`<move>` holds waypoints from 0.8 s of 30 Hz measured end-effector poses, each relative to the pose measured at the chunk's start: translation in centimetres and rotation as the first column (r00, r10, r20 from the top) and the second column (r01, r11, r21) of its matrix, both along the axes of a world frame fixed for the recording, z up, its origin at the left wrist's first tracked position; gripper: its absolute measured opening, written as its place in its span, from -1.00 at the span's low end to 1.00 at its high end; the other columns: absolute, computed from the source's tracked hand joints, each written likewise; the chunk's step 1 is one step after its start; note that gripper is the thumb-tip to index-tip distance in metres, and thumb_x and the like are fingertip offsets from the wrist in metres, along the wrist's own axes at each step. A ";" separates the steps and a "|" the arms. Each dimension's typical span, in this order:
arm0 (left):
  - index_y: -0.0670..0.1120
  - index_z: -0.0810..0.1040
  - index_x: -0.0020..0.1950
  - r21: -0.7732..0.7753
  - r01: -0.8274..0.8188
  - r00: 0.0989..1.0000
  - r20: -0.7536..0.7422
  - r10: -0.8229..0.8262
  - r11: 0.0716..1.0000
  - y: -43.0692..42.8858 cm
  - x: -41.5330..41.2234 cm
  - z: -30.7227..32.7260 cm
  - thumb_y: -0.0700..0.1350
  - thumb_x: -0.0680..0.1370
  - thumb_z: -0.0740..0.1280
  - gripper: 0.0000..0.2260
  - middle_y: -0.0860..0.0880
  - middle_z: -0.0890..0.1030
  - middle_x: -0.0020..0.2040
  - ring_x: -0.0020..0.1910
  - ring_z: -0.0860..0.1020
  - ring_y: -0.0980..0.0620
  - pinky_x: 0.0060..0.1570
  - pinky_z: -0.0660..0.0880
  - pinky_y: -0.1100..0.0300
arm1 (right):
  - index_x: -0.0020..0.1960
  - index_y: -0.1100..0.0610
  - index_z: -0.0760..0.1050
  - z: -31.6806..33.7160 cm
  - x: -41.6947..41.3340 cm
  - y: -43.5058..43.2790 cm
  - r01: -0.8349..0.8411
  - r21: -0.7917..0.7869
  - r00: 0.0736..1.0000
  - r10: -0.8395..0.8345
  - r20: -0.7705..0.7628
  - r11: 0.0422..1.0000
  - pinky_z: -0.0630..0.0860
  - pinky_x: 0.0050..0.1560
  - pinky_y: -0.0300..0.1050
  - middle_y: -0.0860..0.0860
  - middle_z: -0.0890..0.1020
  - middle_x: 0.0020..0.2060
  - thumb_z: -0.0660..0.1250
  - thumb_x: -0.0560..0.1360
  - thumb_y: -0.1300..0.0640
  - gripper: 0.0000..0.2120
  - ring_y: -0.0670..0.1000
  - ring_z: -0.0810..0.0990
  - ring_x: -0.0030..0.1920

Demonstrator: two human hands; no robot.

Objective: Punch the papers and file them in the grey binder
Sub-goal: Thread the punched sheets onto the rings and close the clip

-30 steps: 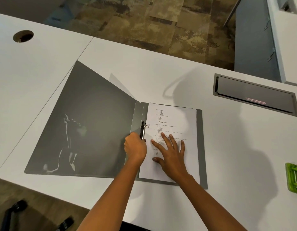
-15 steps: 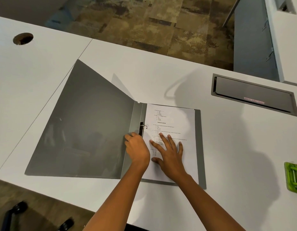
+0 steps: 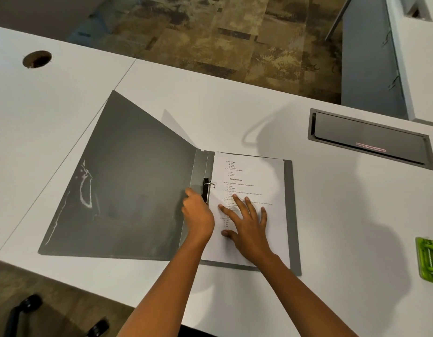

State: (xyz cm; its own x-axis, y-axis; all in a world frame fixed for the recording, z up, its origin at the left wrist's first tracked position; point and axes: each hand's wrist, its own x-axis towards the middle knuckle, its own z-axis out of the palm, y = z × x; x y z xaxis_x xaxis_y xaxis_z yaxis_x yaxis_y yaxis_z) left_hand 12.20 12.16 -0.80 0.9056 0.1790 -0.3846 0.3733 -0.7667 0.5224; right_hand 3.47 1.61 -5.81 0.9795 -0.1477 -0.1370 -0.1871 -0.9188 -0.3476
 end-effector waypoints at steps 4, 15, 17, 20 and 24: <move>-0.29 0.47 0.15 -0.042 -0.003 1.000 0.002 0.003 0.999 0.7 0.1 -0.2 -0.27 0.52 0.35 -0.77 -0.23 0.60 0.07 0.02 0.61 -0.15 -0.03 0.56 0.07 | 0.41 -0.18 0.30 0.2 0.1 0.0 0.004 0.012 1.000 -0.004 -0.004 1.000 -0.06 0.39 0.36 0.04 0.24 0.49 0.44 0.33 -0.16 -0.31 0.20 0.17 0.49; -0.20 0.51 0.13 -0.108 0.095 0.989 0.126 -0.082 0.990 1.0 -1.2 0.4 -0.11 0.52 0.37 -0.75 -0.16 0.60 0.06 0.00 0.61 -0.10 0.01 0.56 0.10 | 0.39 -0.18 0.33 0.7 -0.1 0.1 0.013 0.015 1.000 -0.013 -0.025 1.000 -0.01 0.38 0.37 0.04 0.27 0.48 0.44 0.33 -0.17 -0.33 0.20 0.19 0.48; -0.18 0.52 0.17 -0.104 0.121 0.985 0.137 -0.106 0.987 0.8 -1.5 0.5 -0.05 0.52 0.36 -0.71 -0.14 0.60 0.08 -0.01 0.61 -0.08 0.01 0.57 0.11 | 0.37 -0.15 0.37 0.9 0.0 0.1 0.017 0.012 1.000 -0.017 -0.025 1.000 0.06 0.36 0.39 0.05 0.31 0.46 0.47 0.30 -0.17 -0.34 0.21 0.25 0.46; -0.14 0.54 0.21 -0.092 0.174 0.974 0.165 -0.158 0.980 0.8 -1.8 0.6 -0.07 0.55 0.32 -0.73 -0.12 0.59 0.12 0.02 0.61 -0.06 0.06 0.57 0.11 | 0.35 -0.13 0.40 1.1 0.0 0.0 0.029 0.039 1.000 -0.028 -0.007 0.999 0.07 0.35 0.39 0.07 0.33 0.45 0.48 0.29 -0.15 -0.35 0.22 0.26 0.45; -0.13 0.55 0.20 -0.072 0.217 0.956 0.219 -0.197 0.974 1.6 -2.2 0.6 -0.18 0.55 0.32 -0.77 -0.12 0.60 0.12 0.01 0.60 -0.06 0.04 0.55 0.13 | 0.38 -0.12 0.37 1.7 0.2 0.0 0.033 0.096 0.999 -0.032 -0.011 0.995 -0.06 0.41 0.32 0.03 0.25 0.48 0.45 0.38 -0.07 -0.41 0.17 0.14 0.50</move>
State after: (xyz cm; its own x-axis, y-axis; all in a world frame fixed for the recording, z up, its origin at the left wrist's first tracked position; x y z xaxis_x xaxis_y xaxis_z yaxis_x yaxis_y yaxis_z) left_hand 10.02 13.71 -0.20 0.9808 -0.0486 -0.1890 0.0868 -0.7590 0.6453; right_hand 3.62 1.66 -4.15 0.9731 -0.1648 -0.1610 -0.2196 -0.8745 -0.4325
